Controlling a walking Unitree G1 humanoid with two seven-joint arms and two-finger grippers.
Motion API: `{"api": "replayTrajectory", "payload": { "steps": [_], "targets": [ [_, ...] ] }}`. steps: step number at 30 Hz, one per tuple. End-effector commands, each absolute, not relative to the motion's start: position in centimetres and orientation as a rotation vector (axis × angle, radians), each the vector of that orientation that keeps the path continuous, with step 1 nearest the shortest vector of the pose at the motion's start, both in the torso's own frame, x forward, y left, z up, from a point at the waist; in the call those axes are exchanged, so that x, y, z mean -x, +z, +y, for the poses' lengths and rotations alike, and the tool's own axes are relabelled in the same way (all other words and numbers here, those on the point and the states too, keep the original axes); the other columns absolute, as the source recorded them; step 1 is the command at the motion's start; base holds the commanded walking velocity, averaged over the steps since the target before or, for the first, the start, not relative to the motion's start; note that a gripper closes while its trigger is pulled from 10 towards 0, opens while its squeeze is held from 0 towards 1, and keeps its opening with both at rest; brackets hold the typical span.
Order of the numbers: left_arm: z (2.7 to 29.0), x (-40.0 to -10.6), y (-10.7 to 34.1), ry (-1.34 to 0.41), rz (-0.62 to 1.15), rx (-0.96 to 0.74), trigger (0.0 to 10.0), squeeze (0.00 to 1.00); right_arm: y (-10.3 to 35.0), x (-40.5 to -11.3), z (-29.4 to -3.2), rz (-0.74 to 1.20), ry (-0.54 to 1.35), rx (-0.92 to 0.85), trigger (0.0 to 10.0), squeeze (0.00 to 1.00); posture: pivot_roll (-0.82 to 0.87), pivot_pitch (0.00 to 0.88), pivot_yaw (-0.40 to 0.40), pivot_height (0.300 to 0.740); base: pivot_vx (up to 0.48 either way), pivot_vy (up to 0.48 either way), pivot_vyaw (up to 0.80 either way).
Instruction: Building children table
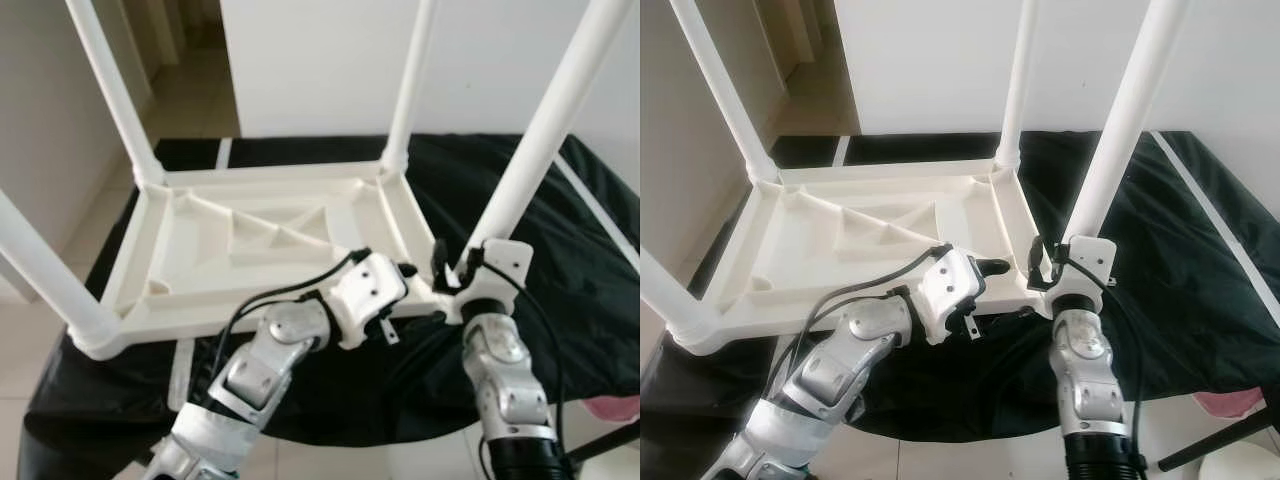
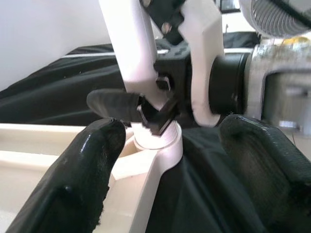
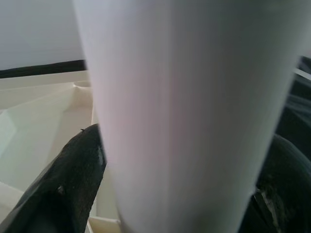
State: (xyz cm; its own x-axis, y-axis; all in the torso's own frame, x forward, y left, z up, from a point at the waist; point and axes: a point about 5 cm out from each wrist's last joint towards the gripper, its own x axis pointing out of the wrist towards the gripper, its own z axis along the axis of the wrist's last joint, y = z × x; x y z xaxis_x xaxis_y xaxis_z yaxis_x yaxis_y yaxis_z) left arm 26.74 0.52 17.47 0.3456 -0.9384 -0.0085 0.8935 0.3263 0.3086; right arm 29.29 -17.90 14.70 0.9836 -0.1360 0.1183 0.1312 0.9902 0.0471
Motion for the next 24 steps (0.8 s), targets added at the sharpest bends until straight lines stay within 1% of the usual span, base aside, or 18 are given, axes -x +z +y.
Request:
{"api": "replayTrajectory", "payload": {
  "steps": [1,3,10,11,17,20,24],
  "targets": [
    [1.0,-26.9,16.8,-1.203,-0.158,-0.308,10.0,0.0,14.3,-29.3,-18.1,-0.113,-0.076,-0.047,10.0,0.0,-0.05,0.0,-0.029,0.74,0.0,0.0,0.0],
    [1.5,-26.8,16.4,-1.201,-0.143,-0.318,10.0,0.0,14.2,-29.3,-18.1,-0.114,-0.027,-0.043,10.0,0.0,-0.04,0.0,-0.029,0.74,0.0,0.0,0.0],
    [2.2,-26.8,15.8,-1.188,-0.112,-0.338,10.0,0.0,14.0,-29.2,-18.7,-0.115,0.055,-0.015,10.0,0.0,-0.03,0.0,-0.029,0.74,0.0,0.0,0.0],
    [2.4,-26.7,15.7,-1.187,-0.105,-0.339,10.0,0.0,13.9,-29.3,-19.1,-0.111,0.105,-0.007,10.0,0.0,-0.03,0.0,-0.029,0.74,0.0,0.0,0.0],
    [2.5,-26.6,15.7,-1.19,-0.101,-0.337,10.0,0.0,13.9,-29.7,-20.0,-0.101,0.225,0.013,10.0,0.0,-0.02,0.0,-0.024,0.74,0.0,0.0,0.0],
    [2.6,-26.6,15.8,-1.191,-0.1,-0.336,10.0,0.0,13.9,-29.7,-20.2,-0.1,0.237,0.011,10.0,0.0,-0.02,0.0,-0.023,0.74,0.0,0.0,0.0],
    [2.6,-26.5,15.8,-1.2,-0.099,-0.339,10.0,0.0,13.7,-30.1,-20.9,-0.081,0.305,0.038,10.0,0.0,-0.02,0.0,-0.017,0.74,0.0,0.0,0.0]
  ]
}}
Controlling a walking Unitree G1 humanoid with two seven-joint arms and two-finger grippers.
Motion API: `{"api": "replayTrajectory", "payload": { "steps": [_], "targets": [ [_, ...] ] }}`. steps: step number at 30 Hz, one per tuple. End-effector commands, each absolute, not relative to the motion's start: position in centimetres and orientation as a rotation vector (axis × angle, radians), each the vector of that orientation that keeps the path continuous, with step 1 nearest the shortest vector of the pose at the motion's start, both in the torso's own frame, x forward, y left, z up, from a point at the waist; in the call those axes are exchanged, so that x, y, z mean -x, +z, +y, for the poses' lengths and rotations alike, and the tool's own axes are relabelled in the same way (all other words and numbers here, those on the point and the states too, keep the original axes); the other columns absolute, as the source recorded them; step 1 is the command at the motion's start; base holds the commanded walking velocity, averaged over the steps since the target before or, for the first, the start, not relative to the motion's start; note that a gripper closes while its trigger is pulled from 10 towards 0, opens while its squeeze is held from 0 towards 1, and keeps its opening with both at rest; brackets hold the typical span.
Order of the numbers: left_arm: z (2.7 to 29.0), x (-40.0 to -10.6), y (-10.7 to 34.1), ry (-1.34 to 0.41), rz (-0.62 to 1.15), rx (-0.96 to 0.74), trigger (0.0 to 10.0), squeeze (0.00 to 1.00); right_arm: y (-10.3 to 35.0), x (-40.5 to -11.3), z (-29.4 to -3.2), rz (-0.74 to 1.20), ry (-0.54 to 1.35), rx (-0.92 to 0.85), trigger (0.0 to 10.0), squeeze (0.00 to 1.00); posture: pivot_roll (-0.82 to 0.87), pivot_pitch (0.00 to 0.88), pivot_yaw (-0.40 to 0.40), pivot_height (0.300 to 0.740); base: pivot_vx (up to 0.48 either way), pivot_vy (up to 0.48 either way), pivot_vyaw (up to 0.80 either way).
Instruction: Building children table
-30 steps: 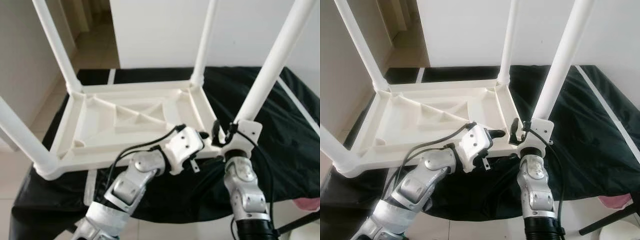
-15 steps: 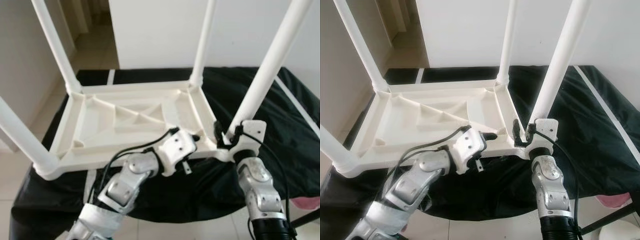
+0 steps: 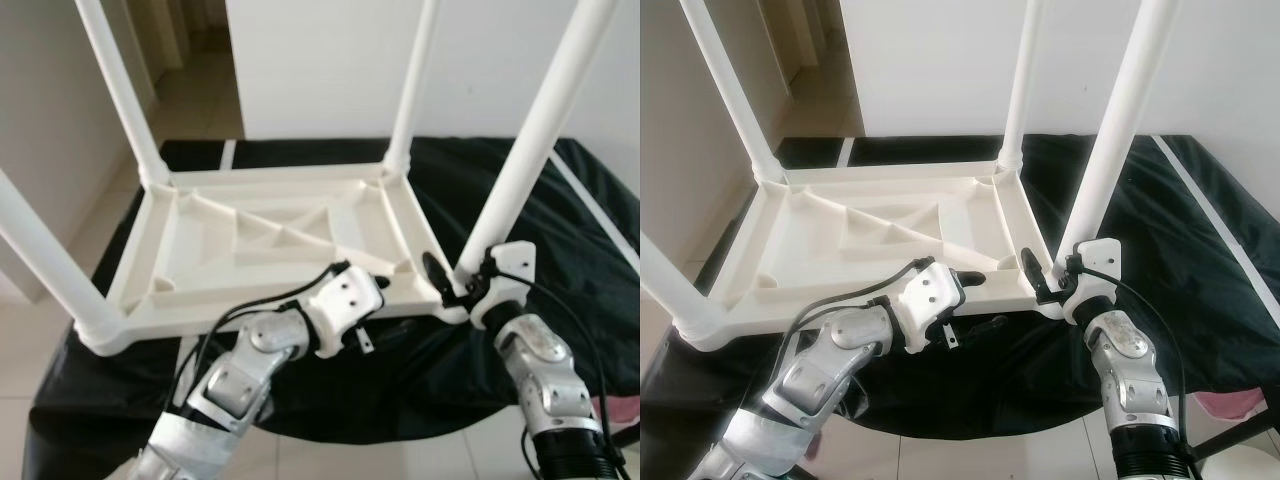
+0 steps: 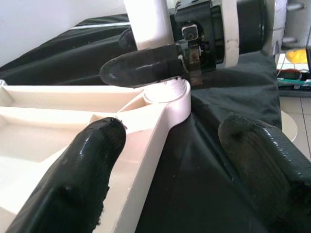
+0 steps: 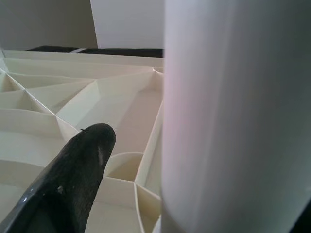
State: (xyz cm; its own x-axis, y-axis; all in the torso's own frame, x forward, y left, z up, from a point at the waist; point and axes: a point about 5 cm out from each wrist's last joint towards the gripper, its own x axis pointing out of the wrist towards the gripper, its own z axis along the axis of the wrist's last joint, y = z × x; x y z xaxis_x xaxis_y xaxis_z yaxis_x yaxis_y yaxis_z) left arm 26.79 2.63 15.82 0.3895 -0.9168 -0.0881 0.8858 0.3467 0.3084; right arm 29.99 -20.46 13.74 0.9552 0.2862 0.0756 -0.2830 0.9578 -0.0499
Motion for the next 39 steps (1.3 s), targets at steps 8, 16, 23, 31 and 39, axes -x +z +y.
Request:
{"api": "replayTrajectory", "payload": {
  "steps": [8,16,23,31,39],
  "targets": [
    [2.3,-26.4,15.9,-1.217,-0.1,-0.343,10.0,0.0,13.3,-30.8,-21.8,-0.047,0.394,0.085,10.0,0.0,-0.02,0.0,-0.011,0.74,0.0,0.0,0.0],
    [2.2,-26.3,15.9,-1.225,-0.098,-0.345,10.0,0.0,13.4,-31.3,-22.1,-0.048,0.448,0.122,0.0,0.0,-0.02,0.0,-0.011,0.74,0.0,0.0,0.0],
    [2.2,-26.1,15.8,-1.229,-0.096,-0.341,10.0,0.0,12.9,-31.5,-22.5,-0.028,0.435,0.134,0.0,0.0,-0.02,0.0,-0.013,0.74,0.0,0.0,0.0],
    [2.1,-26.0,15.7,-1.231,-0.094,-0.337,10.0,0.0,12.3,-31.2,-22.2,0.005,0.421,0.105,10.0,0.0,-0.02,0.0,-0.018,0.74,0.0,0.0,0.0],
    [1.9,-25.8,15.6,-1.239,-0.094,-0.329,10.0,0.0,11.5,-31.2,-21.8,0.054,0.324,0.123,10.0,0.0,-0.03,0.0,-0.018,0.74,0.0,0.0,0.0]
  ]
}}
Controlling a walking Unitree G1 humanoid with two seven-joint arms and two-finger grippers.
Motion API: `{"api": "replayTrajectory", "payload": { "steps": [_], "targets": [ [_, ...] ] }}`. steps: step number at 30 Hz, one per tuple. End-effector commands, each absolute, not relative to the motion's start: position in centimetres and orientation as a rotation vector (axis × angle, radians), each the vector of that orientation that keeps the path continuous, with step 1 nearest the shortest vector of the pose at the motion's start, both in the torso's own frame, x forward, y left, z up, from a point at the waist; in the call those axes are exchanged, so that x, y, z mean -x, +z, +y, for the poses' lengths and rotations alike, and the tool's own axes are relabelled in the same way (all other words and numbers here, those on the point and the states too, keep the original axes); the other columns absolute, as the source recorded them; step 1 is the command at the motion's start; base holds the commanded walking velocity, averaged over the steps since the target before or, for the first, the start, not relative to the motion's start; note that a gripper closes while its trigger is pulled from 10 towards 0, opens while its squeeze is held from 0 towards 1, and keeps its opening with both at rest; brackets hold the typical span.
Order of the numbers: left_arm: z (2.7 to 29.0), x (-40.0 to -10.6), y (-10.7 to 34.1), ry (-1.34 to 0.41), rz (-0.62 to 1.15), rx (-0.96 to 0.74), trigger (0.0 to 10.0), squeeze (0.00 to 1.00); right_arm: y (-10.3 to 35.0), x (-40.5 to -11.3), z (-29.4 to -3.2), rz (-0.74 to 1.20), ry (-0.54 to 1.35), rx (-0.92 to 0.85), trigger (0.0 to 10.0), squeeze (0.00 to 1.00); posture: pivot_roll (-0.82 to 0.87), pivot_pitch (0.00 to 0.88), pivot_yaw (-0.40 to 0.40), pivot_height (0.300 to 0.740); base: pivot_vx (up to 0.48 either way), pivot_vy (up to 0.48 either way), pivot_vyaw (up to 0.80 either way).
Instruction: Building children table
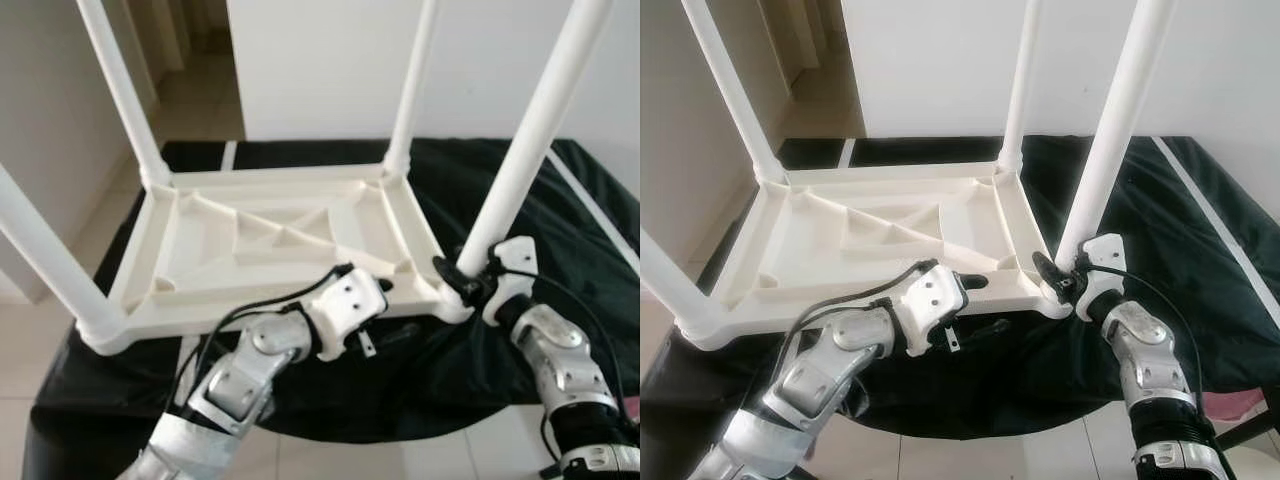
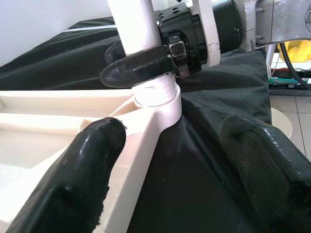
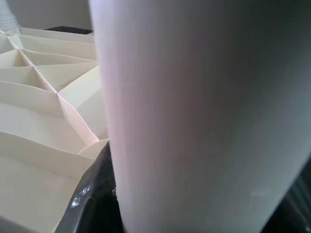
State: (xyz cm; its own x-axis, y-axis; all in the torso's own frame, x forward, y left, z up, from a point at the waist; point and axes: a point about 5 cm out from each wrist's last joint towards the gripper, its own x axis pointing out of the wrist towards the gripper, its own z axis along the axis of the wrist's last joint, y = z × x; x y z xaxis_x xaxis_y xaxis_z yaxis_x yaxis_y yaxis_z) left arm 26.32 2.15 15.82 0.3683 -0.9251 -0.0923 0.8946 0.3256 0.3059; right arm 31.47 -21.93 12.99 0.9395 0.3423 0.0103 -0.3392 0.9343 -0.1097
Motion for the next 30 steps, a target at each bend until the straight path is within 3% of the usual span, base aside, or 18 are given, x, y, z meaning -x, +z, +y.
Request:
{"api": "replayTrajectory", "payload": {
  "steps": [1,14,20,25,30],
  "targets": [
    [1.9,-25.8,15.6,-1.239,-0.094,-0.329,10.0,0.0,11.5,-31.2,-21.8,0.054,0.324,0.123,10.0,0.0,-0.03,0.0,-0.018,0.74,0.0,0.0,0.0],
    [1.7,-25.4,15.5,-1.258,-0.089,-0.323,10.0,0.0,10.9,-30.8,-21.0,0.084,0.029,0.008,10.0,0.0,-0.04,0.0,-0.011,0.74,0.0,0.0,0.0],
    [1.5,-25.4,15.5,-1.268,-0.091,-0.322,10.0,0.0,10.6,-29.8,-19.1,0.085,-0.106,-0.051,10.0,0.0,-0.05,0.0,-0.011,0.74,0.0,0.0,0.0],
    [1.4,-25.4,15.5,-1.269,-0.09,-0.319,10.0,0.0,11.1,-29.1,-17.6,0.071,-0.338,-0.134,10.0,0.0,-0.05,0.0,-0.012,0.74,0.0,0.0,0.0],
    [1.4,-25.4,15.5,-1.271,-0.09,-0.32,10.0,0.0,11.5,-29.3,-16.5,0.072,-0.334,-0.167,10.0,0.0,-0.05,0.0,-0.012,0.74,0.0,0.0,0.0]
  ]
}}
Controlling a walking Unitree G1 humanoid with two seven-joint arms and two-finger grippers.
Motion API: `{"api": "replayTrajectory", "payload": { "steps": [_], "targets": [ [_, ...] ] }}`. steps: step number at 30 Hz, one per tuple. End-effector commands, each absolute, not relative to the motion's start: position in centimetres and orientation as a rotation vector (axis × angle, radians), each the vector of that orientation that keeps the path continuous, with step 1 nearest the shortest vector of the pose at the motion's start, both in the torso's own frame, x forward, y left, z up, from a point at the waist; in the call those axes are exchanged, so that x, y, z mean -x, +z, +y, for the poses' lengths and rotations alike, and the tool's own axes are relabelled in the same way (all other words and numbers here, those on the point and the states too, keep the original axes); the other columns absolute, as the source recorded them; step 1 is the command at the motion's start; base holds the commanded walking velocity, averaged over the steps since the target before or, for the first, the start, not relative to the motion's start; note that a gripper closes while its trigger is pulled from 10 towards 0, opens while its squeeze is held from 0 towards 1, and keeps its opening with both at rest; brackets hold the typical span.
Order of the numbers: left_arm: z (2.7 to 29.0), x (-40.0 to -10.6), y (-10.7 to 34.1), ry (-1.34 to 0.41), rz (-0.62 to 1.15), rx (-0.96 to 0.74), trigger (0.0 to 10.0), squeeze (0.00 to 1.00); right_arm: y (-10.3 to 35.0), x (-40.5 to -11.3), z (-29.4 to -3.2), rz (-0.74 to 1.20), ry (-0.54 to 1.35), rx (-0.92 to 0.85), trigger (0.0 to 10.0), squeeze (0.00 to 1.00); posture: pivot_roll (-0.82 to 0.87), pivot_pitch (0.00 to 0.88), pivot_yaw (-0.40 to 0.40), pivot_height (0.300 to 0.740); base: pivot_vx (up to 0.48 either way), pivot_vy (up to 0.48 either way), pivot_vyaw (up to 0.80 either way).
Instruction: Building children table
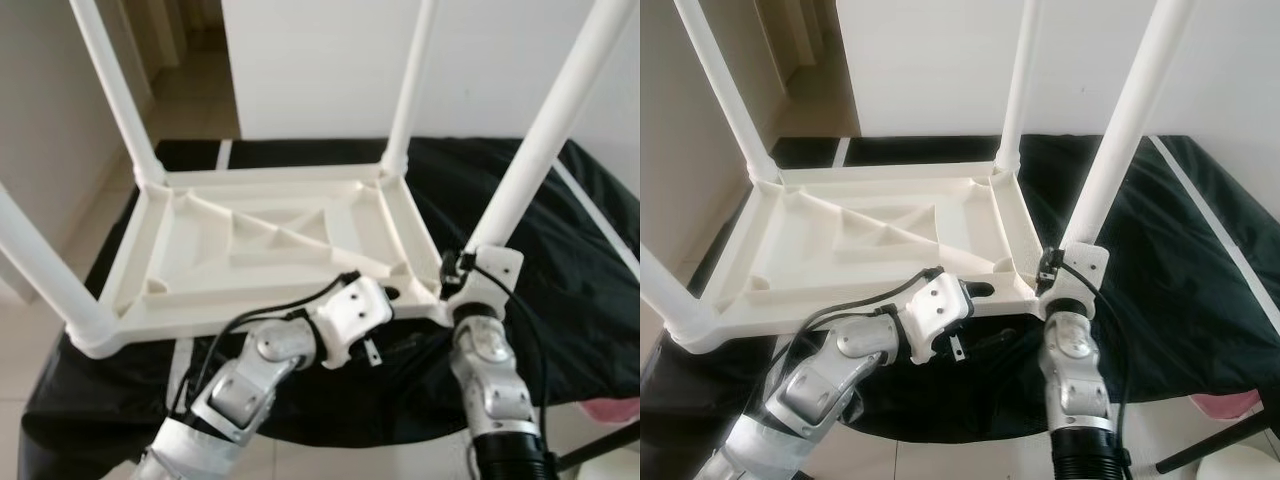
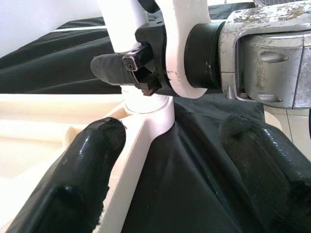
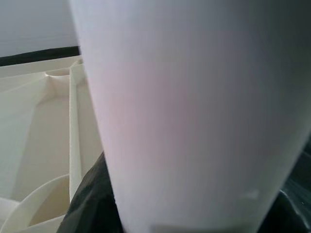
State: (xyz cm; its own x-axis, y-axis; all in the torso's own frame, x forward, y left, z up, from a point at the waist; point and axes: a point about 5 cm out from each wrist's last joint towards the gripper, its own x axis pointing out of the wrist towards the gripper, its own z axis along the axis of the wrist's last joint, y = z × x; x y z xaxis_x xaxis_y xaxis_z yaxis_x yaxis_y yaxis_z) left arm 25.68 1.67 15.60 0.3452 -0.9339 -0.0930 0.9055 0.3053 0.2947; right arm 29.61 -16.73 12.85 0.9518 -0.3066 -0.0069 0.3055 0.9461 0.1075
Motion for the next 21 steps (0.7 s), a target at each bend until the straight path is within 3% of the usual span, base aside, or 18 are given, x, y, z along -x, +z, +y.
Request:
{"api": "replayTrajectory", "payload": {
  "steps": [1,17,18,19,20,21],
  "targets": [
    [1.4,-25.4,15.5,-1.271,-0.09,-0.32,10.0,0.0,11.5,-29.3,-16.5,0.072,-0.334,-0.167,10.0,0.0,-0.05,0.0,-0.012,0.74,0.0,0.0,0.0],
    [1.6,-25.8,15.6,-1.245,-0.094,-0.324,10.0,0.0,12.4,-29.7,-16.4,0.054,-0.301,-0.173,10.0,0.0,-0.03,0.0,-0.029,0.74,0.0,0.0,0.0],
    [1.6,-25.8,15.6,-1.244,-0.095,-0.324,10.0,0.0,12.4,-29.7,-16.4,0.052,-0.299,-0.171,10.0,0.13,-0.03,0.0,-0.029,0.74,0.0,0.0,0.0],
    [1.6,-25.8,15.6,-1.244,-0.095,-0.324,10.0,0.0,12.4,-29.7,-16.4,0.052,-0.299,-0.171,10.0,0.13,-0.03,0.0,-0.029,0.74,0.0,0.0,0.0],
    [1.6,-25.8,15.6,-1.243,-0.096,-0.325,10.0,0.0,12.5,-29.7,-16.4,0.043,-0.288,-0.173,10.0,1.0,-0.03,0.0,-0.03,0.74,0.0,0.0,0.0],
    [1.6,-25.8,15.6,-1.242,-0.097,-0.325,10.0,0.0,12.7,-29.7,-16.5,0.029,-0.279,-0.167,10.0,1.0,-0.03,0.0,-0.031,0.74,0.0,0.0,0.0]
  ]
}}
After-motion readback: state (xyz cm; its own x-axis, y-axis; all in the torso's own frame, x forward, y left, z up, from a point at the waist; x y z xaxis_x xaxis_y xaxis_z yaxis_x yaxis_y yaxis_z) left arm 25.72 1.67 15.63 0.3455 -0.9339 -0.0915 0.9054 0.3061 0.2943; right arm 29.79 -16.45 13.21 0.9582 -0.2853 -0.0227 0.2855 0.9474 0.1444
